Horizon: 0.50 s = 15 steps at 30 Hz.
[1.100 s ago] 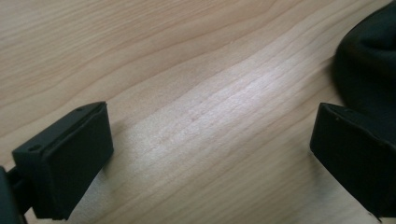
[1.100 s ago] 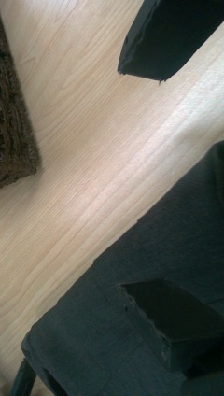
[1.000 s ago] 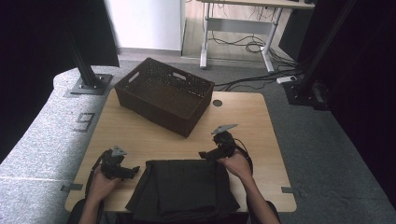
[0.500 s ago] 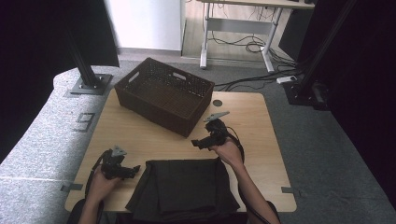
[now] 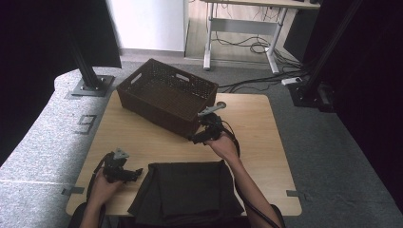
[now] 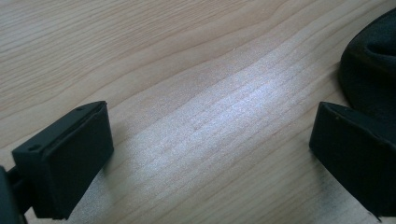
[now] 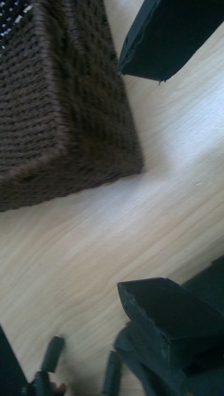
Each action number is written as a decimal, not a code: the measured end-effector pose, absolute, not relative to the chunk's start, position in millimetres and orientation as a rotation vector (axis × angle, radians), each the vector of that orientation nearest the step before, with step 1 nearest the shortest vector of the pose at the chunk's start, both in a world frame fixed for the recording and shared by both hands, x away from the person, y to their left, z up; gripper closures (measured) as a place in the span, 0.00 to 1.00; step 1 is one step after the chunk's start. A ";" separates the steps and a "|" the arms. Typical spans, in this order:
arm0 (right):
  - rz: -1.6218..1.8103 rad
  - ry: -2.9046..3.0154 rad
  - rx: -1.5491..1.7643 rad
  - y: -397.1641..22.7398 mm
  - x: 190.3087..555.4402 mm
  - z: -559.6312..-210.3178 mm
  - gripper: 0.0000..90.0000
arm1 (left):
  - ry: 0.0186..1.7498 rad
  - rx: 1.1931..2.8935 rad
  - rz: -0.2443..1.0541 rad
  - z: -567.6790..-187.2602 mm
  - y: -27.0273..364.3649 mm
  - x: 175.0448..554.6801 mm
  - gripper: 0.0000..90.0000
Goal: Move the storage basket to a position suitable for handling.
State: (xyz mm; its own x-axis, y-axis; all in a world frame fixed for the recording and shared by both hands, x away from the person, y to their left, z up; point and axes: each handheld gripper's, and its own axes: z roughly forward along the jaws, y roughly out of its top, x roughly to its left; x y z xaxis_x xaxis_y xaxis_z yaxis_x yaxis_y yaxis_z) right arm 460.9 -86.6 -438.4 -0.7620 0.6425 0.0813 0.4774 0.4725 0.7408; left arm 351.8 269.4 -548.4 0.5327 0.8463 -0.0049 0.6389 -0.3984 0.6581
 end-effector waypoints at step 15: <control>1.194 2.490 0.878 -64.8 477.4 -422.9 0.36 | 1.201 2.164 0.446 -548.5 268.4 351.9 0.00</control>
